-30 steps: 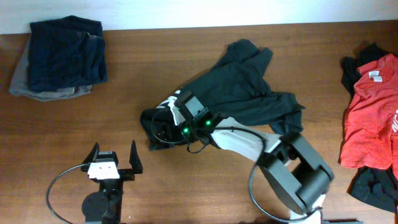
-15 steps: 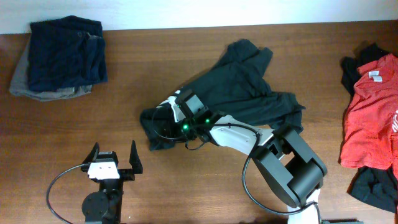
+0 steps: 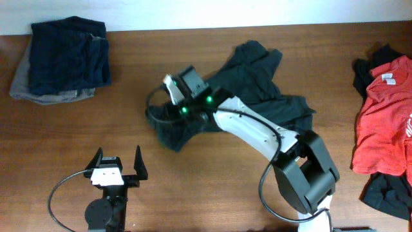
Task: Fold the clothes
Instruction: 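Drag the shirt upward and release it with the right gripper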
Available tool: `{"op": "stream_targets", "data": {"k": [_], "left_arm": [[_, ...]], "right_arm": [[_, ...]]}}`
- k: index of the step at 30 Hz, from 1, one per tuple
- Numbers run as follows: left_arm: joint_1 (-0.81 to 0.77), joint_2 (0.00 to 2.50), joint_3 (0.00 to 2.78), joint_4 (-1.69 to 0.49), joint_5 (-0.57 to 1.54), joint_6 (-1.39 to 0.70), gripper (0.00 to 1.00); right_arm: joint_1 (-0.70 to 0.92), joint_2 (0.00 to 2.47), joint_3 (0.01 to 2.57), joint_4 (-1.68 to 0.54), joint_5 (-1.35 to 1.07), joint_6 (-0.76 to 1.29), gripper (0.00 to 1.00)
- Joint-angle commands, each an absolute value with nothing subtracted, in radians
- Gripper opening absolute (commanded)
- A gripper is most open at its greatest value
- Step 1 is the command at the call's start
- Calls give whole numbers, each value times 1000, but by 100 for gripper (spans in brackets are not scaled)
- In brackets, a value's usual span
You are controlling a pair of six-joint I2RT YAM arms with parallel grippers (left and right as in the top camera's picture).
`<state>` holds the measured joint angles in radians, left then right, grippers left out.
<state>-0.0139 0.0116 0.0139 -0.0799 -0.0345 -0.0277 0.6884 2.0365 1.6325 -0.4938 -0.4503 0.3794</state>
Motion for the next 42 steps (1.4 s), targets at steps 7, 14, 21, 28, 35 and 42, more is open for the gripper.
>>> {"op": "stream_targets", "data": {"k": [7, 14, 21, 28, 35, 42], "left_arm": [[-17, 5, 9, -80, -42, -37, 99], [-17, 5, 9, -80, -42, -37, 99], [-17, 5, 9, -80, -42, -37, 99], [-17, 5, 9, -80, -42, -37, 99], [-17, 5, 9, -80, -42, -37, 99], [-17, 5, 9, -80, -42, -37, 99]], "right_arm": [[683, 2090, 1721, -214, -308, 196, 11], [694, 2197, 1722, -218, -316, 217, 81], [585, 2110, 1850, -568, -198, 218, 99], [453, 2029, 2053, -1054, -65, 218, 99], [380, 2034, 2055, -1224, -291, 91, 98], [312, 2045, 2055, -1383, 101, 338, 99]]}}
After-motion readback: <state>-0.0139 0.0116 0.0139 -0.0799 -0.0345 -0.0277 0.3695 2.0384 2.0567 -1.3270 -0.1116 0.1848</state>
